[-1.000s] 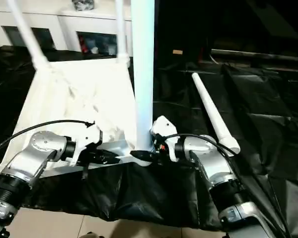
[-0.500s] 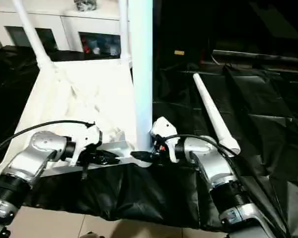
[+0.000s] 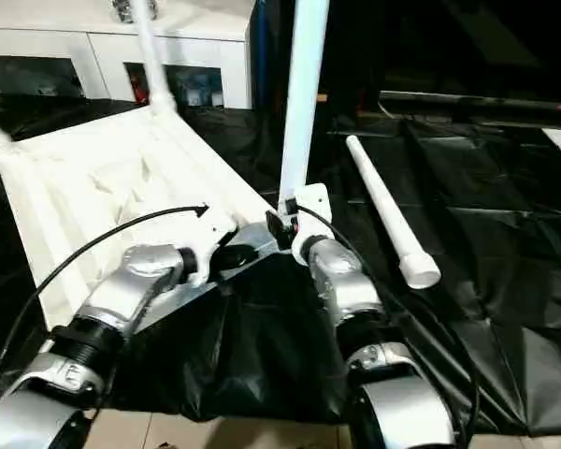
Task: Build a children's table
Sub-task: Rotate leg to tighten
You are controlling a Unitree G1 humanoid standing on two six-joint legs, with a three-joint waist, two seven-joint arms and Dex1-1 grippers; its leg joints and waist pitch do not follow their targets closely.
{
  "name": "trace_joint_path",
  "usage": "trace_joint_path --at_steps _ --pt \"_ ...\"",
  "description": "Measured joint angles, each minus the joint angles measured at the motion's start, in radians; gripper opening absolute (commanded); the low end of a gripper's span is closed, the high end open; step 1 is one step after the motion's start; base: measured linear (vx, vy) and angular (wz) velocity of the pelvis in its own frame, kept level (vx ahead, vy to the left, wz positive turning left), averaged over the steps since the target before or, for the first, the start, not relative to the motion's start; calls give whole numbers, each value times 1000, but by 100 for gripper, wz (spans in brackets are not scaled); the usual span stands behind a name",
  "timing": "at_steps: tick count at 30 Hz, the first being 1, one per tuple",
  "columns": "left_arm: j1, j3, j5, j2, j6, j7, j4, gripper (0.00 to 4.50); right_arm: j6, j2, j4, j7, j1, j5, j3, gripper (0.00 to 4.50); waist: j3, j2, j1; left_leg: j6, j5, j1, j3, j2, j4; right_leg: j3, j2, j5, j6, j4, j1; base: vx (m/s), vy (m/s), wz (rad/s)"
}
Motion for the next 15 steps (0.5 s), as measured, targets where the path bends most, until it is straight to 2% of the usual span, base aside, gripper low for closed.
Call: trace_joint_path --at_steps 2,3,4,5,7,11,15 --pt "0 -1 0 -1 0 4 0 0 -4 8 19 0 -9 3 -11 335 0 0 0 0 0 0 0 0 0 0 0 0 0 0 0 0 0 0" --pt "0 -3 1 -1 0 3 -1 0 -17 13 37 0 -14 5 -20 354 0 0 0 0 0 0 0 0 0 0 0 0 0 0 0 0 0 0" --pt "1 -5 2 1 -2 0 -2 0 -26 12 45 4 -15 5 -22 354 0 0 0 0 0 0 0 0 0 0 0 0 0 0 0 0 0 0" --pt "3 -6 2 5 -5 -6 -3 0 -36 9 54 14 -15 5 -22 377 0 0 0 0 0 0 0 0 0 0 0 0 0 0 0 0 0 0" --pt "13 -11 2 18 -13 -39 -21 0 -42 -7 63 59 -13 0 -8 378 0 0 0 0 0 -1 0 0 0 0 0 0 0 0 -1 0 0 0" --pt "36 -20 -7 57 -34 -112 -53 0 -45 -53 20 181 21 -15 41 378 0 0 5 0 0 -2 0 0 0 0 0 0 0 0 -1 0 0 0" --pt "49 -29 -26 99 -59 -200 -64 0 -41 -138 -101 354 94 -31 115 378 1 0 10 0 0 -4 0 0 1 0 0 0 0 0 -1 0 0 0"
